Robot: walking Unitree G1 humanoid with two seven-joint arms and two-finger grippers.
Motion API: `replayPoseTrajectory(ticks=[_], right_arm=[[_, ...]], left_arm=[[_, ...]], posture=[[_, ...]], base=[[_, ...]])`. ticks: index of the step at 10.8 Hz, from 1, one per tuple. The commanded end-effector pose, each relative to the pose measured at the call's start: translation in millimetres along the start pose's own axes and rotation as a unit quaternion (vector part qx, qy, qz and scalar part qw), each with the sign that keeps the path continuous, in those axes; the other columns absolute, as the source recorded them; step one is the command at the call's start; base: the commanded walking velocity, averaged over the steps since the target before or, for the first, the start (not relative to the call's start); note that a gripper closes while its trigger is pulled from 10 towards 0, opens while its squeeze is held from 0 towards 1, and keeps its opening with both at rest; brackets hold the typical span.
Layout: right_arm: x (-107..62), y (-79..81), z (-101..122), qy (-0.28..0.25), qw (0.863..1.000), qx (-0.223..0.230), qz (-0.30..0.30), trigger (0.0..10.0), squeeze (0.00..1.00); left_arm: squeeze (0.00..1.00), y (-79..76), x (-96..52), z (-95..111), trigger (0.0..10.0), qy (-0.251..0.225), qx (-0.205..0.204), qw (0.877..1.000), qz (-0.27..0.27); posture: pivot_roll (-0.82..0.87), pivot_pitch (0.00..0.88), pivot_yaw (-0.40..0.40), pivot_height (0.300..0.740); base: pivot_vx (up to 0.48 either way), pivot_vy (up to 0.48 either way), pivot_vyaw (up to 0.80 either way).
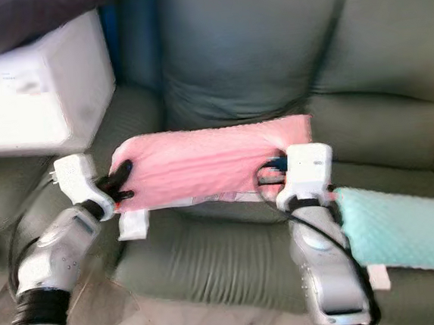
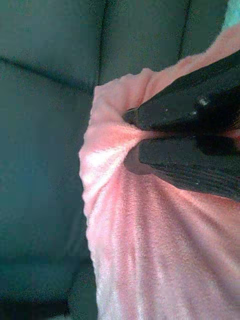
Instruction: Move the pillow to the sofa
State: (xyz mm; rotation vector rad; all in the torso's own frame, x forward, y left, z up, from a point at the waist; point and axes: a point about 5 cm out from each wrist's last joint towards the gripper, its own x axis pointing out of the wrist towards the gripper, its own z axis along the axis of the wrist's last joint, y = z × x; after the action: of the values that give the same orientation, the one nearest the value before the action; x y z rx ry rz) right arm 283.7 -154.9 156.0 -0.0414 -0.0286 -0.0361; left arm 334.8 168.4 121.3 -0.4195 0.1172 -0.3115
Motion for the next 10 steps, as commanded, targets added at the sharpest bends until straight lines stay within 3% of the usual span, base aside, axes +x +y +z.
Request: replayPoseTrajectory(ticks=[1, 3, 10], right_arm=[[-1.7, -14.3, 6.6, -0.013, 0.999, -0.011, -0.027, 10.0, 0.00], [-1.8, -14.1, 6.5, -0.013, 0.999, -0.012, -0.027, 10.0, 0.00], [-0.7, -13.6, 4.8, -0.008, 0.999, -0.017, -0.030, 10.0, 0.00]], left_arm=[[0.00, -7.7, 3.2, 1.1, 10.0, -0.003, 0.000, 1.000, -0.015], [0.00, -8.5, 3.2, 1.0, 10.0, -0.005, -0.005, 1.000, -0.015], [0.00, -12.0, 4.0, -2.1, 10.0, 0.017, -0.009, 1.000, -0.021]], posture=[[-0.14, 0.138, -0.064, 0.740], [-0.15, 0.134, -0.063, 0.740], [-0.14, 0.131, -0.060, 0.740]], base=[[0.420, 0.000, 0.00], [0.379, 0.000, 0.00], [0.000, 0.000, 0.00]])
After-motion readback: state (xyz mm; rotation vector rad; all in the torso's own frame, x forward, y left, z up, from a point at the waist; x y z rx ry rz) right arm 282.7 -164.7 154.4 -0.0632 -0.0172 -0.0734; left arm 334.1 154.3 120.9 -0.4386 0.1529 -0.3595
